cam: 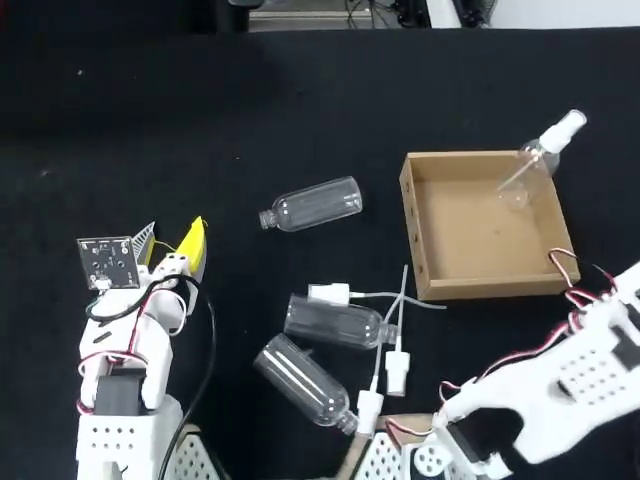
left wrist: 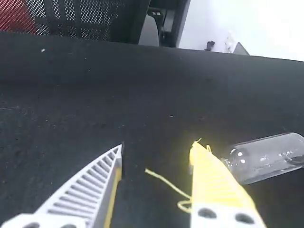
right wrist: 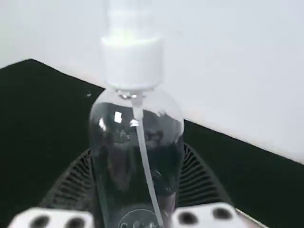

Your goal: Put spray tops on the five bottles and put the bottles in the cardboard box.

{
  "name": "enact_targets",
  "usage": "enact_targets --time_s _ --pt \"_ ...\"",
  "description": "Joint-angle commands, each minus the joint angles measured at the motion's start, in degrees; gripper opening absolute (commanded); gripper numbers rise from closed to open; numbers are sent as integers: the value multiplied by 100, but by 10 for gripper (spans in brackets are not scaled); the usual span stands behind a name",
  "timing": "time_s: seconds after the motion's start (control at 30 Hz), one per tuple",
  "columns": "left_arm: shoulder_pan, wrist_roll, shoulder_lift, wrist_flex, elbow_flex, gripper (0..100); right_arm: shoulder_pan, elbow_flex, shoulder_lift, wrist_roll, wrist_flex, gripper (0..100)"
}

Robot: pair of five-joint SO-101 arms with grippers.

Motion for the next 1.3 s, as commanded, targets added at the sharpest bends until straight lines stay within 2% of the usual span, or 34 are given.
enact_targets --time_s 0.0,0.27,0.8,1.03,1.27 --pt "-66 62 -88 26 136 209 35 -1059 497 -44 -202 11" --pt "-66 62 -88 26 136 209 18 -2484 1604 -44 -193 11" --pt "-66 53 -88 18 136 209 -9 -2554 2290 0 -202 15" --pt "-66 35 -88 18 136 209 -70 -2527 2290 0 -202 149" --pt "-66 35 -88 18 136 209 -70 -2545 2281 9 -202 163"
